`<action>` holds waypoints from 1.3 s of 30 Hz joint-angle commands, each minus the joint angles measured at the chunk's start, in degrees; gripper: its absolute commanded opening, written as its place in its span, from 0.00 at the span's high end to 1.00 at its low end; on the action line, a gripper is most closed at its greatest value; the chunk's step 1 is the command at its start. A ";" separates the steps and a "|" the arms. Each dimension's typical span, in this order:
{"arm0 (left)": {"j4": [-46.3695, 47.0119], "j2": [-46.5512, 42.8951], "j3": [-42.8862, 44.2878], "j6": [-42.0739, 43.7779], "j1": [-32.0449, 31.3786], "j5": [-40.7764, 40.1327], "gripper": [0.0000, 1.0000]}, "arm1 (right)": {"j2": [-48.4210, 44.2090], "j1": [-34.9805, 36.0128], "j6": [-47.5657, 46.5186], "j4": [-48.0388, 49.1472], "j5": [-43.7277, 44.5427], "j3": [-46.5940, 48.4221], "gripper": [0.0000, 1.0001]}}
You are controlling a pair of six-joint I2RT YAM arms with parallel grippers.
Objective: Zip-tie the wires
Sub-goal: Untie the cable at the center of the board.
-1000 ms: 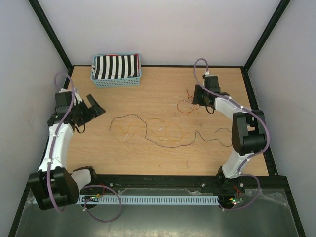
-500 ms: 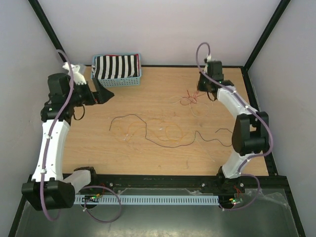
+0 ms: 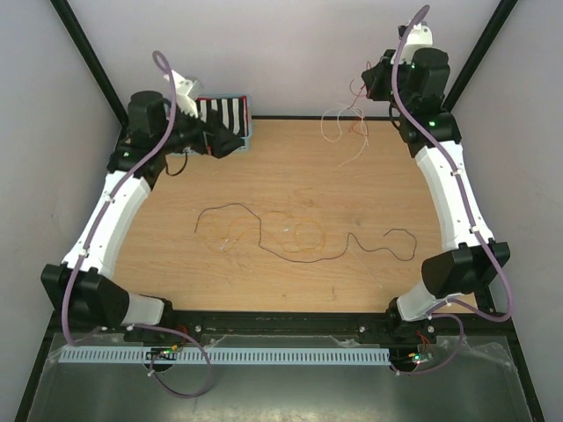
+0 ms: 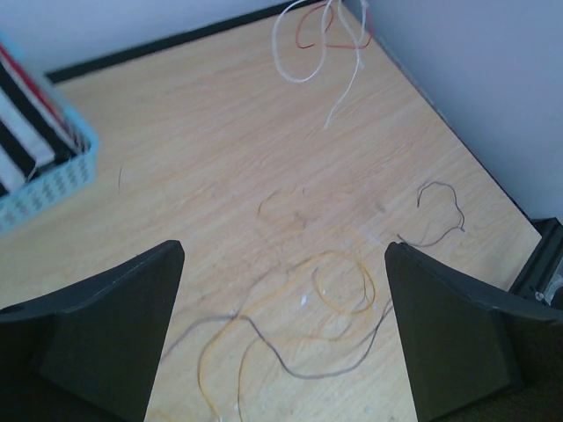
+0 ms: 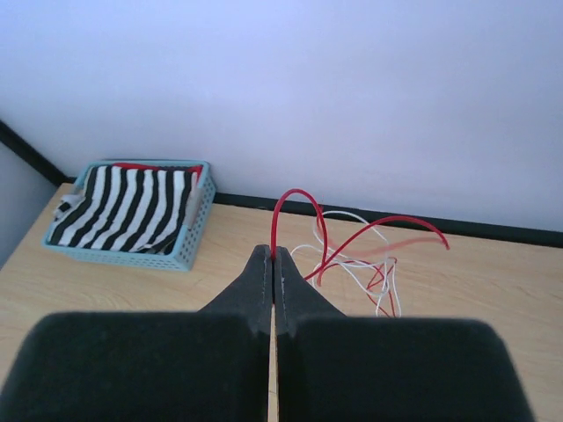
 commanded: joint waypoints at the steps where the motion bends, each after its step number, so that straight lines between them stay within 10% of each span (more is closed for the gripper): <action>1: 6.85 4.70 6.03 1.94 -3.04 0.28 0.01 | -1.56 0.19 -0.23 -1.77 -5.20 2.22 1.00; 23: 16.85 36.55 21.65 15.09 -20.18 -5.08 0.01 | -4.40 0.15 0.57 -4.50 -10.17 6.93 1.00; 39: 19.73 38.84 23.95 12.13 -22.58 0.18 0.11 | -5.40 0.14 1.35 -4.59 -9.97 6.09 1.00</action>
